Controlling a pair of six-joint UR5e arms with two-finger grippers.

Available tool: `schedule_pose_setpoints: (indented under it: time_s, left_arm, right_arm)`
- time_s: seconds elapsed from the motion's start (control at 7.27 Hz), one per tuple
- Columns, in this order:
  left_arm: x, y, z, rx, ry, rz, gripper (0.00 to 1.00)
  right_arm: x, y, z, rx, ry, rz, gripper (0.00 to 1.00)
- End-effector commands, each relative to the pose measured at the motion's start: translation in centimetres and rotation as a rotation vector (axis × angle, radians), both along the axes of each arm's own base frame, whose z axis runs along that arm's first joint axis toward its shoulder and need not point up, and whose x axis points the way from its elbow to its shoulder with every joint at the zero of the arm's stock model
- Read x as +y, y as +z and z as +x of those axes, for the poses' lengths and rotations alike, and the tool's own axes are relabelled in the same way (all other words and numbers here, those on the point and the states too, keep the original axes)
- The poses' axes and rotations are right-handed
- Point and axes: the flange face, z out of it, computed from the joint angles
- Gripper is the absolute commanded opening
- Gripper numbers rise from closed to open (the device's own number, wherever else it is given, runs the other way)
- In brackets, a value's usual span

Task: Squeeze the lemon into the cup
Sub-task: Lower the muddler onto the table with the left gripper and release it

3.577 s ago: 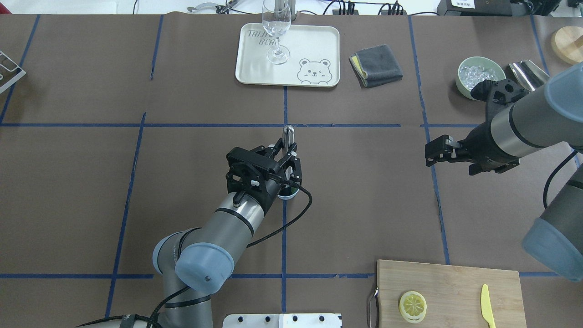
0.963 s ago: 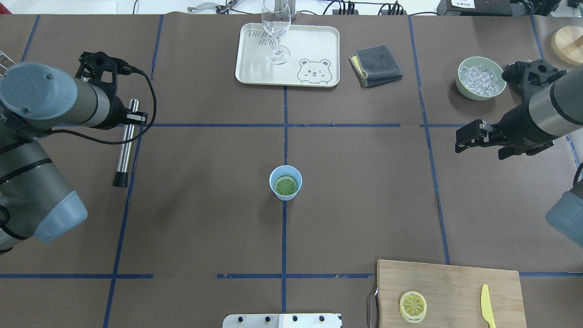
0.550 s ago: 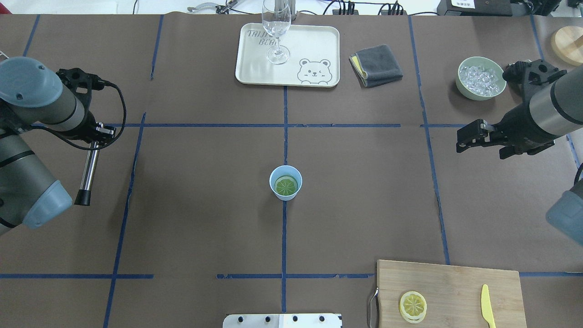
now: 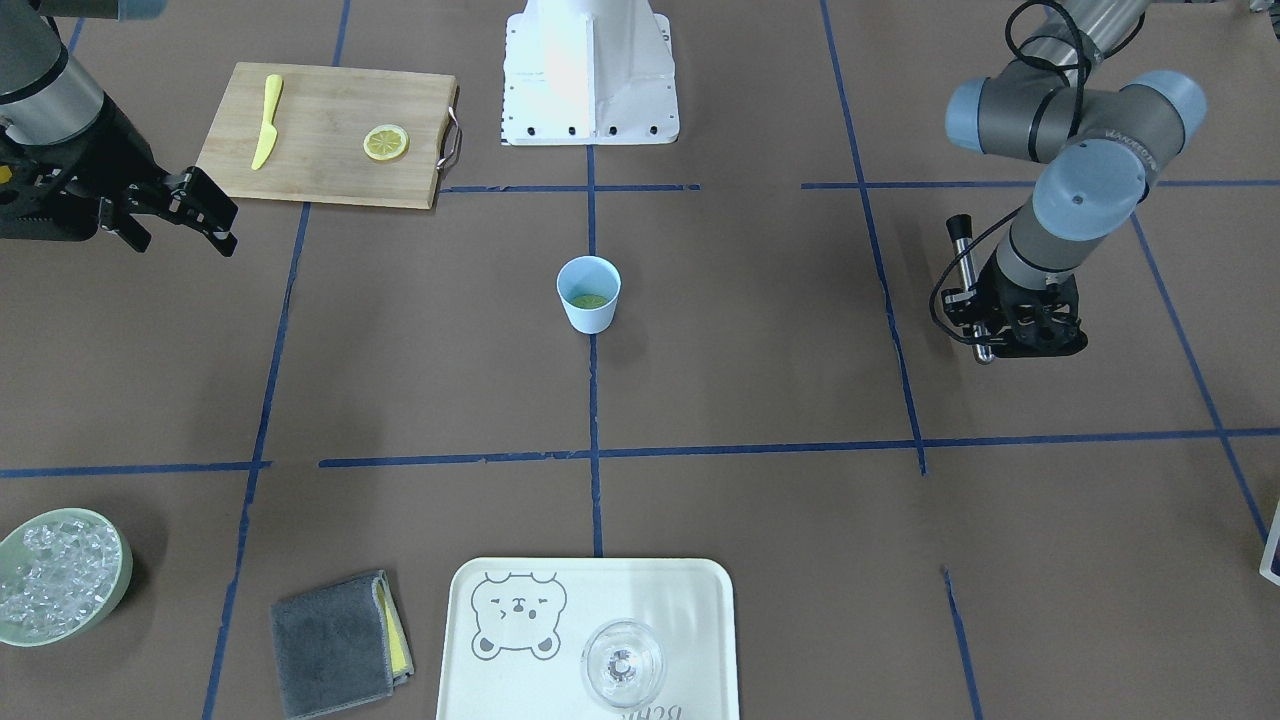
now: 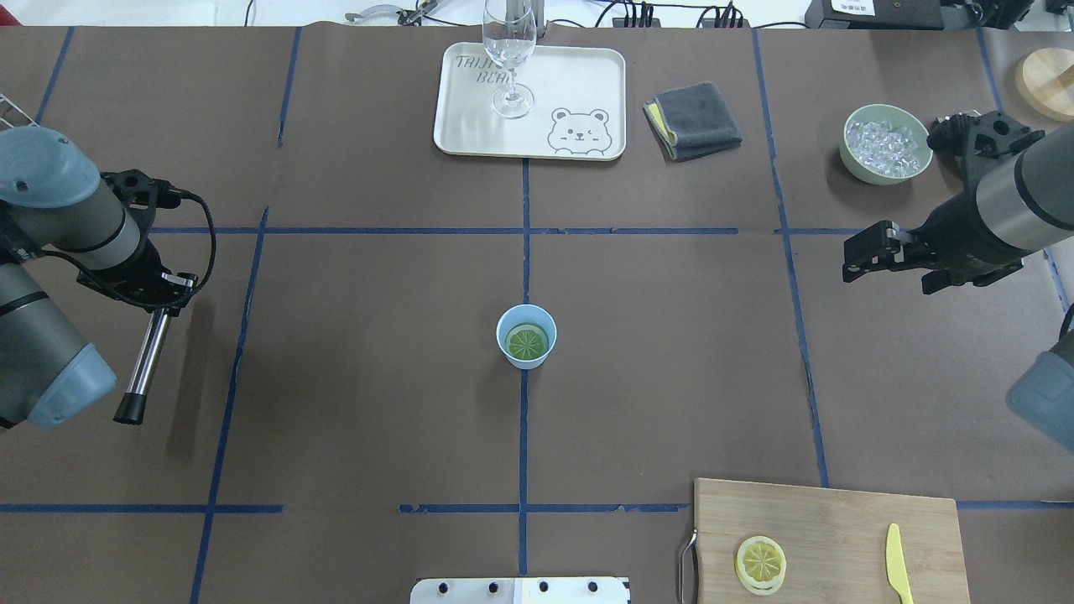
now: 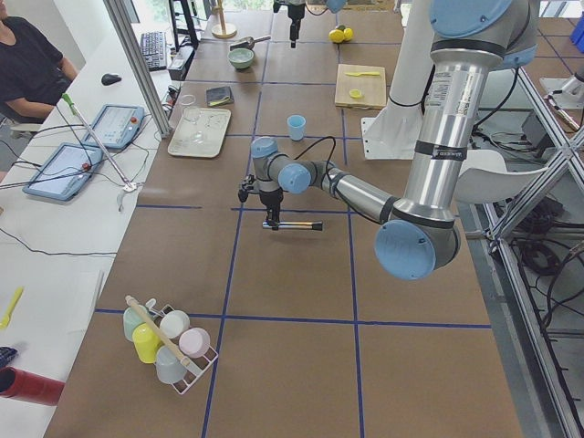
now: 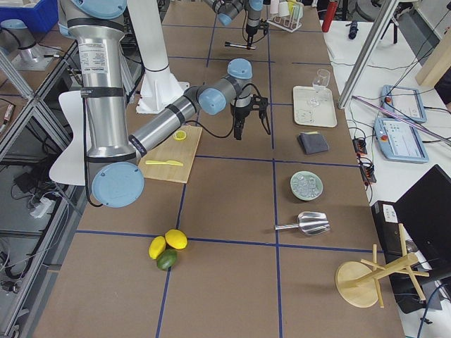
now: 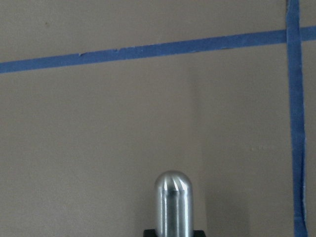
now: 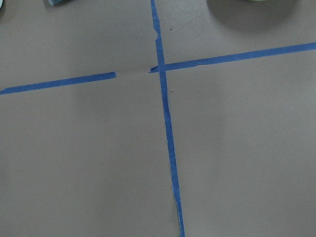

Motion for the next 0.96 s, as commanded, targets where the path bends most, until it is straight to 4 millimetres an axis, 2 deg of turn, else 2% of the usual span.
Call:
schedule_pose_setpoints:
  time_s: [0.0,0.83]
  left_arm:
    - [-0.2,1.3,0.3,-0.009,0.01,-0.009,0.0]
    - [-0.8,2.4,0.2,-0.021,0.006,-0.02,0.0]
  right_arm:
    - [0.1,0.0,0.1,0.0,0.0,0.0,1.0]
    - [0.0,-0.2,0.0,-0.001,0.001,0.002,1.0]
